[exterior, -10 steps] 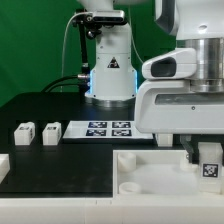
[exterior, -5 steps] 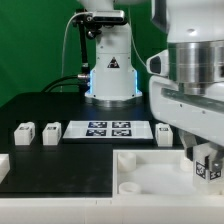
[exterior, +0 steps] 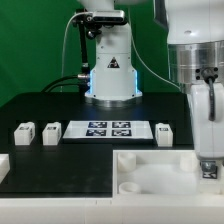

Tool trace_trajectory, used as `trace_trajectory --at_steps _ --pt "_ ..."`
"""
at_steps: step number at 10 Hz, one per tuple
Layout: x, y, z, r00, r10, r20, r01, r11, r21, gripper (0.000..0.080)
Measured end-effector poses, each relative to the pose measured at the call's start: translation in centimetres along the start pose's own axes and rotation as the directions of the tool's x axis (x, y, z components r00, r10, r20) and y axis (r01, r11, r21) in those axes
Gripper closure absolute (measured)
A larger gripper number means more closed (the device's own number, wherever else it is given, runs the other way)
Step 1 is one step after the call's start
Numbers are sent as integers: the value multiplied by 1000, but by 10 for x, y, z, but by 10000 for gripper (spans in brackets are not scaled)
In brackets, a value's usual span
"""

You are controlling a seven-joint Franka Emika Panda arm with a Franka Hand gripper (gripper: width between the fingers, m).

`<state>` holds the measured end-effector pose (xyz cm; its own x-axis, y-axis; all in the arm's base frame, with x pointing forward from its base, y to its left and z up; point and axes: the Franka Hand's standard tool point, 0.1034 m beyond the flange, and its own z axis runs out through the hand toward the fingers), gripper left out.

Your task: Assemble one leg

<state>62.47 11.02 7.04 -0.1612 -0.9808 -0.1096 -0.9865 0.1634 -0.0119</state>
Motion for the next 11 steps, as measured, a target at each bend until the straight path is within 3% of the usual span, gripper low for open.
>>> trace_trajectory --at_steps 2,4,5,7,9,11 --pt "-1 1 0 996 -87 0 87 996 -1 181" --pt "-3 3 2 918 -397 -19 397 918 -11 159" --pt "-6 2 2 814 -580 -26 580 814 -14 151" --pt "-5 2 2 718 -696 -25 695 718 -17 150" --pt "-4 2 2 527 -850 -25 849 527 -27 150" --pt "-11 0 1 154 -987 -45 986 157 -60 150"
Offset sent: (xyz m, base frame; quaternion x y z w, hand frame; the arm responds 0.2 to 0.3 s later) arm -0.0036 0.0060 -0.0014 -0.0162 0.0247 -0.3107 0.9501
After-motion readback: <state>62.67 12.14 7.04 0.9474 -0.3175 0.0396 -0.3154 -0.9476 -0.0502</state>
